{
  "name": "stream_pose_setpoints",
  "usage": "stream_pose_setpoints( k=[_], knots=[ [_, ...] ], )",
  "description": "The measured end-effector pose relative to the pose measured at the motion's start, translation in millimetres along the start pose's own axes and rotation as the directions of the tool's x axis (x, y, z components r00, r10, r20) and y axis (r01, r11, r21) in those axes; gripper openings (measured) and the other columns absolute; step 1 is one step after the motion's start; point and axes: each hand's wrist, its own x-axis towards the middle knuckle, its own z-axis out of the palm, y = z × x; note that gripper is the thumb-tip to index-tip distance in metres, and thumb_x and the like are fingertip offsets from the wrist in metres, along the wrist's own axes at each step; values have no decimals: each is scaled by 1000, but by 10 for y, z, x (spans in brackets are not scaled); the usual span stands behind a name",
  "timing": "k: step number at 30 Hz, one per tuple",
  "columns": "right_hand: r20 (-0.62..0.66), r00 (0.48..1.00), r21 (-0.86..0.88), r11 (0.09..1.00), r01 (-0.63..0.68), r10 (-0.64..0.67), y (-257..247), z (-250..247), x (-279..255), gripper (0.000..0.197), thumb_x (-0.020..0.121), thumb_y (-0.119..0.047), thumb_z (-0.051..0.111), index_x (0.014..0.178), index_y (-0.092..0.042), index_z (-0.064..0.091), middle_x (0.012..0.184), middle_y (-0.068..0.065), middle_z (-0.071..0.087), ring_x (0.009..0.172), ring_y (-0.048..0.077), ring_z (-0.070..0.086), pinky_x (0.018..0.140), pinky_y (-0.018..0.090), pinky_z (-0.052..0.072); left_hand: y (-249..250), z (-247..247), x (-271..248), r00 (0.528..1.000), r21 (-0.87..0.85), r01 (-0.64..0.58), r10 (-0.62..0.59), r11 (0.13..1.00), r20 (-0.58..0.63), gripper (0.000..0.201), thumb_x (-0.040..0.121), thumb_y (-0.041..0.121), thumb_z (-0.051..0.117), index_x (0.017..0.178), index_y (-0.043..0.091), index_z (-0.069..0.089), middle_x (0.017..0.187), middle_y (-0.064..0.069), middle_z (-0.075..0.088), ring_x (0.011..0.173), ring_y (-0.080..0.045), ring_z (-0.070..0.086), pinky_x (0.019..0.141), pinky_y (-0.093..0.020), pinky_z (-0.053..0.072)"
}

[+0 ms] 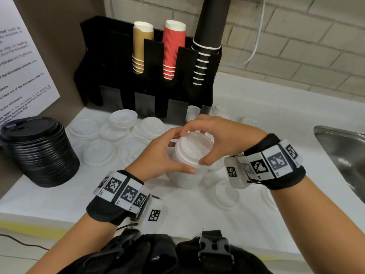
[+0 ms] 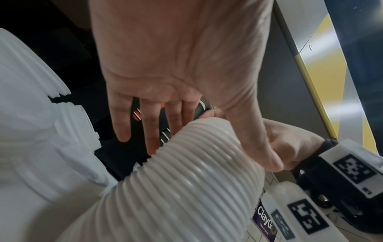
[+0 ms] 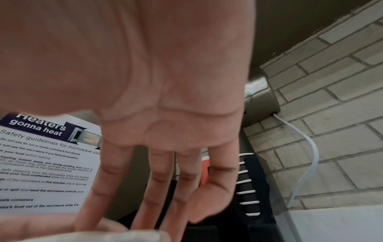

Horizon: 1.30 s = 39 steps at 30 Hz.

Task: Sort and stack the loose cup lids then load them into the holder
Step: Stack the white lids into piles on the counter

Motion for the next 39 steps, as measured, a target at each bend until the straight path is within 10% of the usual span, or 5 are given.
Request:
stream_pose_setpoints(
  k=[8, 12, 17, 29, 39],
  knots=[
    [-219, 974, 310, 950, 19, 52, 409, -98, -52, 47, 75, -33, 80, 117, -30, 58, 113, -21, 53, 100, -8, 50, 79, 5, 39, -2, 3, 17, 999, 25, 26, -26, 999, -19, 90, 42, 60, 81, 125, 47, 47, 122, 31, 52, 110, 17, 46, 82, -5, 37],
    [-298, 712, 477, 746, -465, 635, 1237, -258, 18, 33, 89, -27, 65, 120, -20, 59, 114, 6, 58, 89, 16, 55, 70, 20, 42, 8, -4, 15, 999, 38, 39, -39, 999, -11, 92, 43, 59, 82, 127, 44, 48, 123, 28, 53, 110, 18, 46, 83, -6, 36],
    [-126, 521, 53, 530, -846, 844, 1930, -127, 76, 43, 94, -31, 54, 136, -27, 47, 146, 15, 32, 124, 37, 45, 94, 36, 39, 12, -11, 23, 998, 51, 55, -55, 997, -6, 94, 43, 59, 82, 130, 39, 50, 125, 26, 54, 113, 10, 49, 85, -10, 38],
    [-66, 619, -130, 608, -783, 782, 2069, 55, 191, 41, 74, -53, 70, 94, -19, 60, 107, 4, 61, 89, 22, 53, 73, 29, 41, 30, -22, 26, 997, 62, 78, -77, 995, -13, 95, 42, 59, 82, 129, 42, 49, 124, 29, 52, 113, 11, 48, 85, -9, 37],
    [-207, 720, 266, 746, -610, 662, 1772, -253, 124, 54, 77, -29, 76, 121, -25, 46, 112, 9, 54, 94, 29, 57, 79, 39, 53, 38, -13, -18, 997, 22, 77, -77, 997, -9, 99, 42, 55, 84, 132, 42, 44, 127, 29, 50, 113, 18, 45, 87, -6, 35]
  ],
)
